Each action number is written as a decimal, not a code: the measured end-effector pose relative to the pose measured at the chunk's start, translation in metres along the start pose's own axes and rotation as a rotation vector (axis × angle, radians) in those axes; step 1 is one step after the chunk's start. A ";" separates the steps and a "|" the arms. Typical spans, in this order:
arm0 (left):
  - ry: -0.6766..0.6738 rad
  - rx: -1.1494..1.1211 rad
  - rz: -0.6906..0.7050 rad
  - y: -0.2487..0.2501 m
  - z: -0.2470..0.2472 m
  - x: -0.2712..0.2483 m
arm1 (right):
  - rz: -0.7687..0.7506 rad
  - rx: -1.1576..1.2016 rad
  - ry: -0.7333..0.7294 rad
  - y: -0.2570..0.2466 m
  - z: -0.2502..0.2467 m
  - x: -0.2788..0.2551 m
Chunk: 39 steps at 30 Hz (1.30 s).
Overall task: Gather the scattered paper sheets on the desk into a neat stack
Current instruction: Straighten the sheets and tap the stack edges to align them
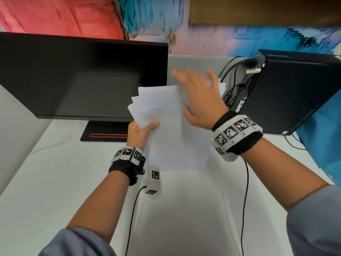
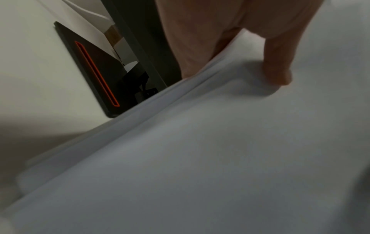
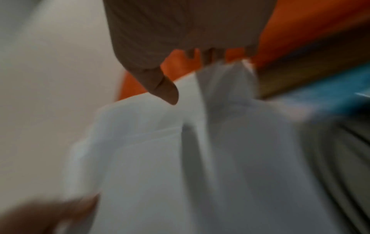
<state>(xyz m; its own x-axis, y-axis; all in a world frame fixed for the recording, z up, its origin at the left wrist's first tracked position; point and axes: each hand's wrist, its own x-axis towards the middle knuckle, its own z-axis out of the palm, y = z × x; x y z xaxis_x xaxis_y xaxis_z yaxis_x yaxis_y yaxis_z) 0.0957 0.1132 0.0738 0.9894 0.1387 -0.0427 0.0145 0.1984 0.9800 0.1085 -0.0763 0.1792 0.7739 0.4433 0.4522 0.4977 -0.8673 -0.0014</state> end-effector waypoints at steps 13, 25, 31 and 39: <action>-0.015 -0.008 0.015 0.002 -0.002 -0.007 | 0.882 1.187 0.015 0.053 0.092 -0.080; 0.209 0.162 0.254 0.004 0.030 -0.013 | 0.739 0.911 0.288 0.002 0.055 -0.068; 0.108 0.128 0.110 -0.002 0.014 -0.017 | 0.820 1.224 0.151 0.013 0.075 -0.085; 0.013 -0.030 0.175 0.047 0.024 -0.008 | 0.911 1.285 0.207 0.028 0.073 -0.076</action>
<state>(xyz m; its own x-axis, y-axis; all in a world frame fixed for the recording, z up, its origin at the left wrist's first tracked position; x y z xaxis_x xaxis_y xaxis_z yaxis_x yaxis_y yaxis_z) 0.0919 0.0984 0.1246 0.9745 0.1864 0.1248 -0.1619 0.1995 0.9664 0.0922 -0.1174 0.0803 0.9741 -0.2257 -0.0130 -0.0148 -0.0064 -0.9999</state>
